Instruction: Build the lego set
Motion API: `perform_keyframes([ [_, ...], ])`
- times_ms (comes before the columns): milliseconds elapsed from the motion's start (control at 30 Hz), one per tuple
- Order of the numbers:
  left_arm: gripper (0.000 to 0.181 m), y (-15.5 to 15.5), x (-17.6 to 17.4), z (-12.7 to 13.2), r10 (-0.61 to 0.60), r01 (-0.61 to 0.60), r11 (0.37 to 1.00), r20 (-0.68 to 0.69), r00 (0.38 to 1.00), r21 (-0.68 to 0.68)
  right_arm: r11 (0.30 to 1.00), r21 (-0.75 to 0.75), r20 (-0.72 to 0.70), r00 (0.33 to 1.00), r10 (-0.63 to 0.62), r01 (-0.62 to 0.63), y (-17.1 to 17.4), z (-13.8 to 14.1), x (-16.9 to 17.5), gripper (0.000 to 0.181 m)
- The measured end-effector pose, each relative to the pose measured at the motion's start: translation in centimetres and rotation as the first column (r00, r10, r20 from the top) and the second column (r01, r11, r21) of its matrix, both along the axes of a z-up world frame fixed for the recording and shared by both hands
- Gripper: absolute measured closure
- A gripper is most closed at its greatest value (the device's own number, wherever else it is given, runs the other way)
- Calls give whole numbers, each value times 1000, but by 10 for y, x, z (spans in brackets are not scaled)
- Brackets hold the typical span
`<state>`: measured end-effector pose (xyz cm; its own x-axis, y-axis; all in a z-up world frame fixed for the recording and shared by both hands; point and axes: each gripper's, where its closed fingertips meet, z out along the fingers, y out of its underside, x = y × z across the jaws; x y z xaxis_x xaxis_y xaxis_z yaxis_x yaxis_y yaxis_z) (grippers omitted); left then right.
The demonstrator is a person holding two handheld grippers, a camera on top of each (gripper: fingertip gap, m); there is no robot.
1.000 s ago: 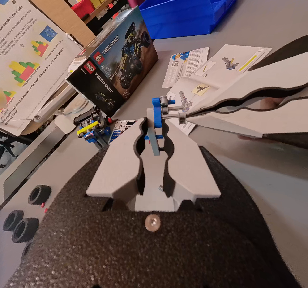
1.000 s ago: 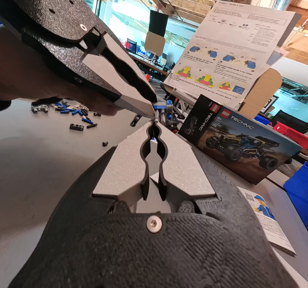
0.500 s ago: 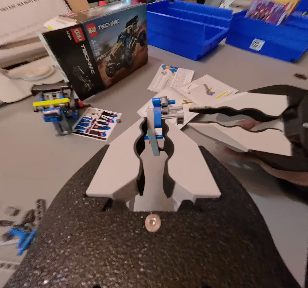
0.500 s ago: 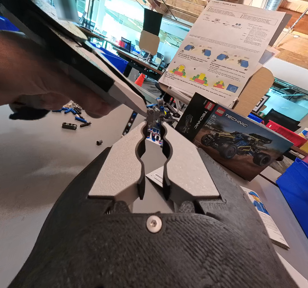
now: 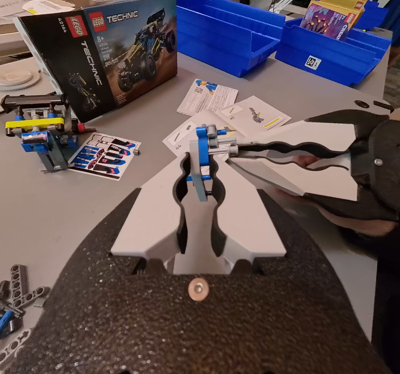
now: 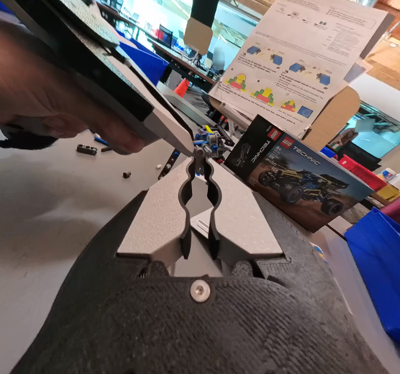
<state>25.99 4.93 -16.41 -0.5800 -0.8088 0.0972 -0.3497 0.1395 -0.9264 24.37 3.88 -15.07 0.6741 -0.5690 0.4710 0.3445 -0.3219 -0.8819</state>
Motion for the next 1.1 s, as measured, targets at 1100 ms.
perform_keyframes([
  [1100,167,-9,0,2,-12,9,997,42,999,76,996,4,29,995,-92,92,-7,-1,7,175],
])
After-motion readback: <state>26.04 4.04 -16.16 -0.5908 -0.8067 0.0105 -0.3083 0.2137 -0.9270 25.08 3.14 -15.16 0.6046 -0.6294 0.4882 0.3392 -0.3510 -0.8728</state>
